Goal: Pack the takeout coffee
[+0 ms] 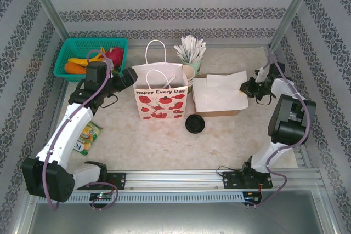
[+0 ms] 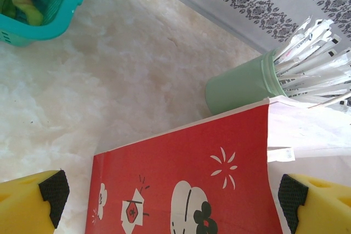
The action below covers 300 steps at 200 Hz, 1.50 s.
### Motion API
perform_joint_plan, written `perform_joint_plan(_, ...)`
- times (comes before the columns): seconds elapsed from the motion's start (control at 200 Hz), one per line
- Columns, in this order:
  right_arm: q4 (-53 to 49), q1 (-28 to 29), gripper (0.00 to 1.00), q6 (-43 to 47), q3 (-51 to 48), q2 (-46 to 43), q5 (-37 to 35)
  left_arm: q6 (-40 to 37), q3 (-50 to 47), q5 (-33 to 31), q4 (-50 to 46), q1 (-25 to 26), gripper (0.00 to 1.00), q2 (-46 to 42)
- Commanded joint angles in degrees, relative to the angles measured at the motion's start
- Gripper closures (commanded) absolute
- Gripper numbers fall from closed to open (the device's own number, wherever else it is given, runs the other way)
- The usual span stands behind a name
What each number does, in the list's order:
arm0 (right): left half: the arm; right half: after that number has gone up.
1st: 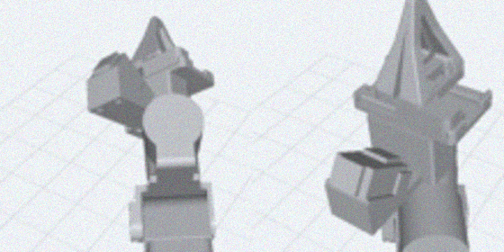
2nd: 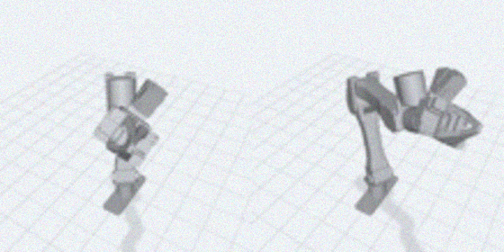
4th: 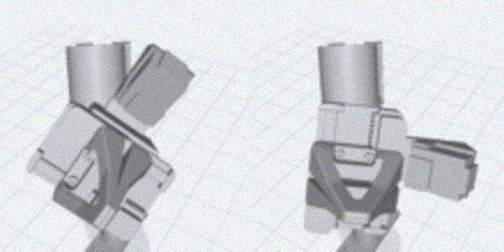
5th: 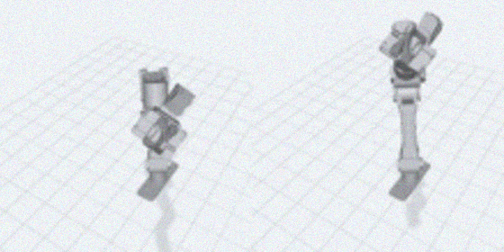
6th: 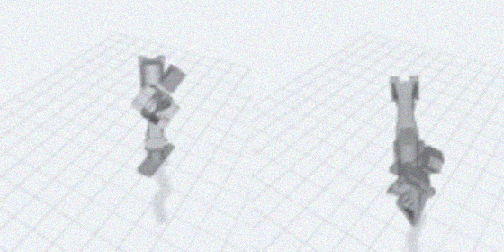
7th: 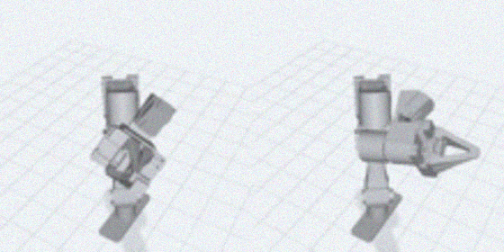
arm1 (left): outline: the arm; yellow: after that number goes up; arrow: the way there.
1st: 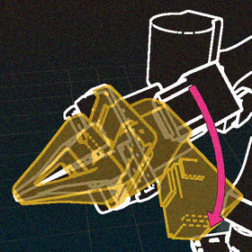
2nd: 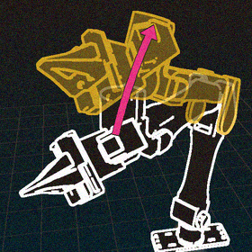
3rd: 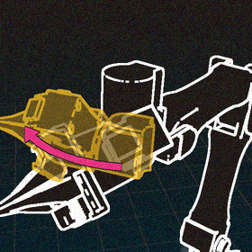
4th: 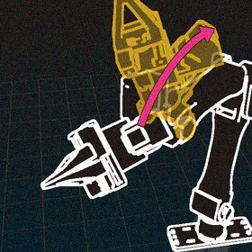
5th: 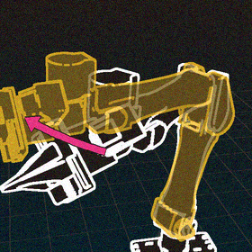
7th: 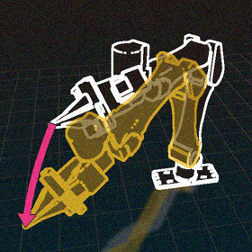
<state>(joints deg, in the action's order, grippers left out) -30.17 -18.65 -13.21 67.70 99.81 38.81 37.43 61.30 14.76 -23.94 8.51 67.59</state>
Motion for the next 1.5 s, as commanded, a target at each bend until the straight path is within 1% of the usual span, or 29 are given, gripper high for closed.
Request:
perform_joint_plan(0.0,0.99,-0.52,0.99,0.30,-0.45,-4.23,3.51,-3.37,0.54,-1.20,0.57,-0.30,0.00,-2.68)
perform_joint_plan(0.06,0.91,-0.44,1.00,0.14,-0.38,-6.32,5.46,-6.06,1.08,-1.28,0.52,-0.26,0.00,-4.07)
perform_joint_plan(0.11,0.91,-0.16,1.00,-0.39,-0.37,-8.34,7.47,-9.45,1.92,-0.05,0.74,-0.25,0.00,-5.34)
perform_joint_plan(0.245,0.21,1.85,1.00,-3.40,0.36,-15.37,9.80,-19.94,6.59,7.22,0.90,0.12,0.00,-7.99)
perform_joint_plan(0.32,0.53,3.41,1.00,-6.06,1.31,-19.44,11.26,-25.18,9.28,10.46,1.71,1.78,0.00,-8.39)
perform_joint_plan(0.39,0.82,5.30,1.00,-8.96,2.76,-22.54,12.42,-29.64,11.78,12.82,2.66,5.02,0.00,-7.70)
perform_joint_plan(0.48,0.11,9.18,1.00,-9.89,5.95,-25.63,13.06,-37.63,16.91,13.19,0.84,11.67,0.00,-4.34)
perform_joint_plan(0.58,0.95,13.76,1.00,-9.84,9.35,-28.00,14.32,-47.05,25.06,14.11,-3.03,18.81,0.00,2.40)
perform_joint_plan(0.639,0.99,16.80,1.00,-8.26,11.75,-28.68,14.53,-51.79,30.69,15.91,-5.84,21.11,0.00,7.11)
perform_joint_plan(0.789,1.18,24.75,1.00,-2.97,18.16,-28.12,14.85,-60.89,45.62,26.49,-12.87,23.29,0.00,18.01)
perform_joint_plan(0.899,3.40,30.18,1.00,0.36,21.07,-26.84,16.47,-64.94,56.02,30.17,-18.65,23.74,0.00,24.40)
perform_joint_plan(0.954,4.94,32.36,1.00,1.06,22.19,-25.94,17.35,-66.66,59.18,32.12,-20.81,23.83,0.00,26.63)
perform_joint_plan(1.089,4.73,36.07,1.00,3.40,26.77,-22.38,20.99,-69.81,61.25,33.48,-21.82,23.96,0.00,28.76)
perform_joint_plan(1.254,5.31,39.22,1.00,5.63,31.62,-18.37,24.88,-73.27,63.59,39.57,-25.41,24.09,0.00,30.85)
perform_joint_plan(1.324,5.41,40.23,1.00,6.68,34.09,-17.19,27.42,-74.07,64.03,39.16,-26.00,24.18,0.00,31.84)
perform_joint_plan(1.404,7.04,40.54,1.00,6.81,35.52,-17.23,28.12,-74.87,63.99,36.68,-26.35,24.14,0.01,32.66)
perform_joint_plan(1.494,8.01,40.07,1.00,6.69,36.74,-17.77,27.20,-76.28,63.95,35.97,-28.24,23.80,0.11,33.11)
